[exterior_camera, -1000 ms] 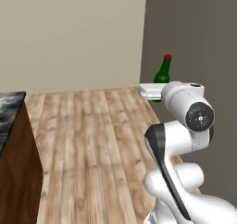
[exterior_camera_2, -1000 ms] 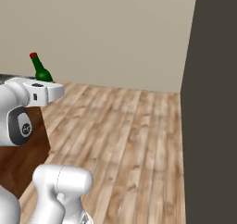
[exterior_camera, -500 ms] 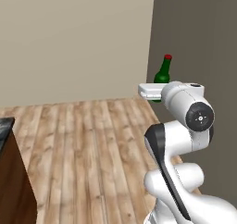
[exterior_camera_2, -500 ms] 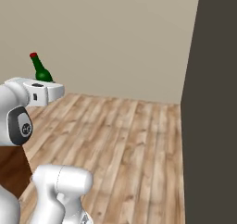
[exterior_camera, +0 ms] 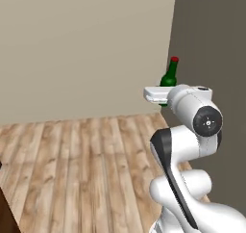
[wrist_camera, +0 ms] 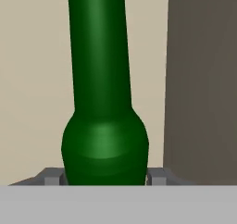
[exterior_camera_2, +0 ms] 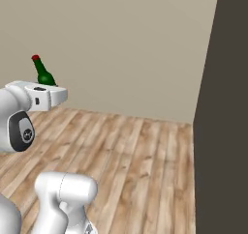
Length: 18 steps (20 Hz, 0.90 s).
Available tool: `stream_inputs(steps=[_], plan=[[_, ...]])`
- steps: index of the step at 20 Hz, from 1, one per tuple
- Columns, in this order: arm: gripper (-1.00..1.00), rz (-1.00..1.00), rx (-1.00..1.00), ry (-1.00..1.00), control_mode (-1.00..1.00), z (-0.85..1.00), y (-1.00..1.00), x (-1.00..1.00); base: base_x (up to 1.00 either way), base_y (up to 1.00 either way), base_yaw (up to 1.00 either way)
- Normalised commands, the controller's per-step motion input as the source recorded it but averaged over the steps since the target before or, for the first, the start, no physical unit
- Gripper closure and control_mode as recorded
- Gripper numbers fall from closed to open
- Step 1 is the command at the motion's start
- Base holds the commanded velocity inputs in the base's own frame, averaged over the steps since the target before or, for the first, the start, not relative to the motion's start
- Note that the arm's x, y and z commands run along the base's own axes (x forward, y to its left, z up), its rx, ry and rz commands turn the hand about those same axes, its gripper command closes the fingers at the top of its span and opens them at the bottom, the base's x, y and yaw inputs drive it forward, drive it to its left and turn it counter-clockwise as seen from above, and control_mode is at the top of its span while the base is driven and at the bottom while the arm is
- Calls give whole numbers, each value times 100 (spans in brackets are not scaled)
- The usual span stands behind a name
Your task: Open the cabinet directly in front. Then move the beer and the mug to the dining counter with the candle on it.
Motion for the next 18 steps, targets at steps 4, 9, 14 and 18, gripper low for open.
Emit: stream_inputs(steps=[4, 9, 14, 18], plan=[[100, 0, 0, 0, 100, 0, 0, 0, 100, -16, 27], [100, 0, 0, 0, 100, 0, 0, 0, 100, -5, 56], [100, 0, 0, 0, 100, 0, 0, 0, 100, -10, 63], [100, 0, 0, 0, 100, 0, 0, 0, 100, -34, 58]])
